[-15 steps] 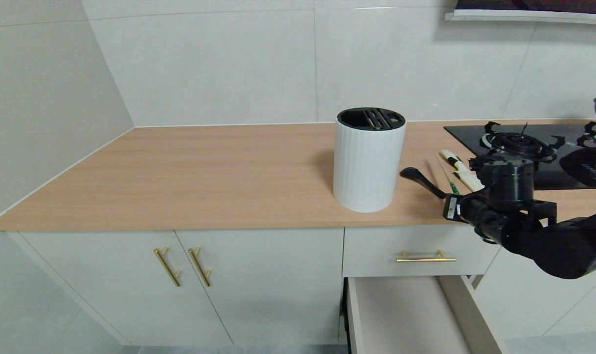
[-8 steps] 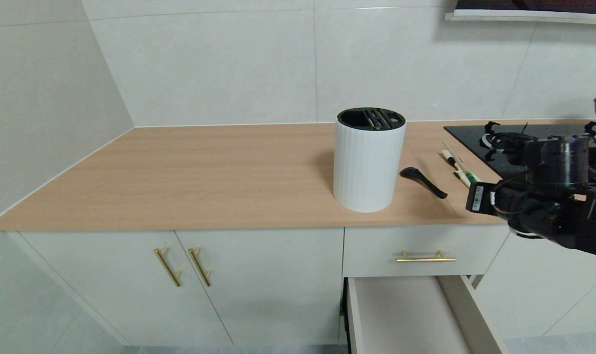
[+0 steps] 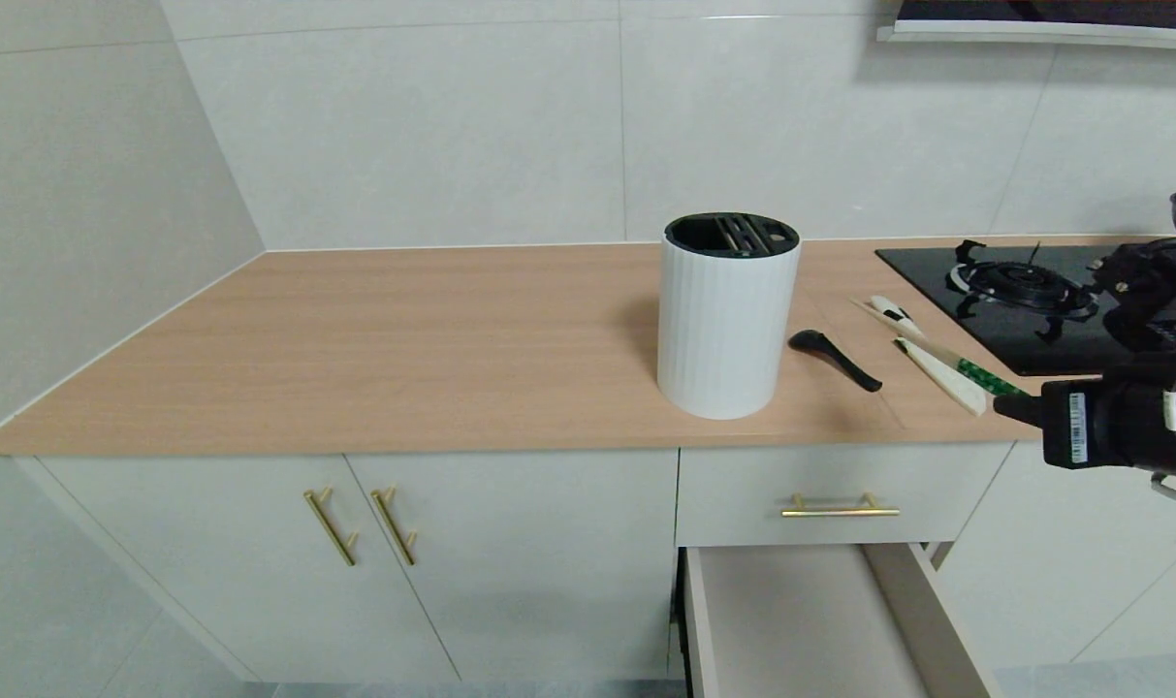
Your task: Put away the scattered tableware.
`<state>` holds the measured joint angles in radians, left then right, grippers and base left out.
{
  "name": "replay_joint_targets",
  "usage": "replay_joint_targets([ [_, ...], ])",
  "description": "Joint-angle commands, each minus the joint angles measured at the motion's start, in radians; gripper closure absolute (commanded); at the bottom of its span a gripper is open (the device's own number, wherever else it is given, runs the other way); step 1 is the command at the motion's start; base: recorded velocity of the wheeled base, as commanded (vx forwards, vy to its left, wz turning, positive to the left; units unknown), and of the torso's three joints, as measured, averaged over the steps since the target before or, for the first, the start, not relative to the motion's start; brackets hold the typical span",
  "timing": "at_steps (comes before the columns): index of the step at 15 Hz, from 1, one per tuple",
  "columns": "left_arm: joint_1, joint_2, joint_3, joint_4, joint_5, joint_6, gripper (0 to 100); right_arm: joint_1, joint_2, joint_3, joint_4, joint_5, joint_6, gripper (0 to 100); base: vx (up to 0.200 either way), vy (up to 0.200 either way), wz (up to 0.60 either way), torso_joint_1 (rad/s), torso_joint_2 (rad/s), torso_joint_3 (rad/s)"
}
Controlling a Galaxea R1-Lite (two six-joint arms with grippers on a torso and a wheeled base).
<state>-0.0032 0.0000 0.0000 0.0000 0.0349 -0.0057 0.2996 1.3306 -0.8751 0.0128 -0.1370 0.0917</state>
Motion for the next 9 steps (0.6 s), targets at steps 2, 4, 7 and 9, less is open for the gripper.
replay_joint_targets([
  [2,0.000,0.000,0.000,0.000,0.000,0.000,0,0.027,-0.120,0.051,0.036,0.033,-0.069,100,0.000,0.000,0.00,0.000,0.00,0.000],
  [4,0.000,0.000,0.000,0.000,0.000,0.000,0,0.062,-0.142,0.042,0.107,0.033,-0.072,100,0.000,0.000,0.00,0.000,0.00,0.000],
  [7,0.000,0.000,0.000,0.000,0.000,0.000,0,0.110,-0.169,0.044,0.162,0.033,-0.076,100,0.000,0.000,0.00,0.000,0.00,0.000],
  [9,0.000,0.000,0.000,0.000,0.000,0.000,0,0.156,-0.174,0.045,0.213,0.033,-0.095,100,0.000,0.000,0.00,0.000,0.00,0.000],
])
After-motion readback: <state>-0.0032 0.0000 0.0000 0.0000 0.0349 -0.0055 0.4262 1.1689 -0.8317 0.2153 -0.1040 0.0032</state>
